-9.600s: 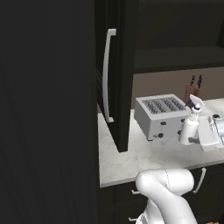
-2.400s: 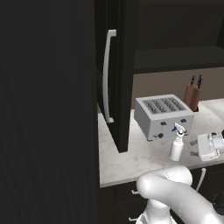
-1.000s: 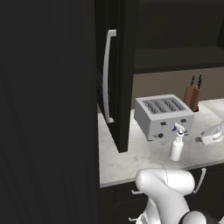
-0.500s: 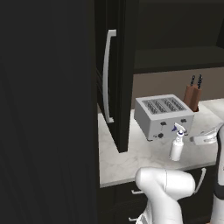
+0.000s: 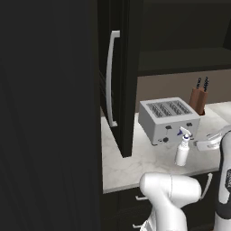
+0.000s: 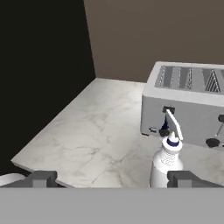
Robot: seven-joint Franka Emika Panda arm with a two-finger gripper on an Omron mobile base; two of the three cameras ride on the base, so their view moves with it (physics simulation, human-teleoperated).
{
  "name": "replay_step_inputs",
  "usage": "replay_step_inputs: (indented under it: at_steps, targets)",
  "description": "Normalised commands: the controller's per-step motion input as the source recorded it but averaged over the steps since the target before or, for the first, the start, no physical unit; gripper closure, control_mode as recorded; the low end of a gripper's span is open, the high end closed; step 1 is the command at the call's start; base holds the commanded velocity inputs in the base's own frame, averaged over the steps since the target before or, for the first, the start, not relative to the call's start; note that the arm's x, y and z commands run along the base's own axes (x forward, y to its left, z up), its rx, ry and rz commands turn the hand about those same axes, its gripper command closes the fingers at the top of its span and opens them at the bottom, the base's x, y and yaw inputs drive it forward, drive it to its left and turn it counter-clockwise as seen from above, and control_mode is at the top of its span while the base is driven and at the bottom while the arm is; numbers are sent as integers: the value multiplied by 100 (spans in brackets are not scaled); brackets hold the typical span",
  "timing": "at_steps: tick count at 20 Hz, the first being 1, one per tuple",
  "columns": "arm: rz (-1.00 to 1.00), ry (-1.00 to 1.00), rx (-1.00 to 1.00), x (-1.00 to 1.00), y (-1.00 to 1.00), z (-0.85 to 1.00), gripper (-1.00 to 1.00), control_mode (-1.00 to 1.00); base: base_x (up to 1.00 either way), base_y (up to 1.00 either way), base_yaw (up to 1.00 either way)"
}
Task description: Move the cutting board and knife to the sink. Then move spray from the cabinet to the counter.
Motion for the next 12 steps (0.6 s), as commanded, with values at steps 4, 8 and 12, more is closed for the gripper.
replay_step_inputs:
  at_steps: [4,8,12]
  targets:
    - [0,2,-15,-15,28,20,-100,-100,0,0,0]
    - [0,9,-12,-15,33,15,-100,-100,0,0,0]
    - [-2,14,-4,-9,35,7,-100,-100,0,0,0]
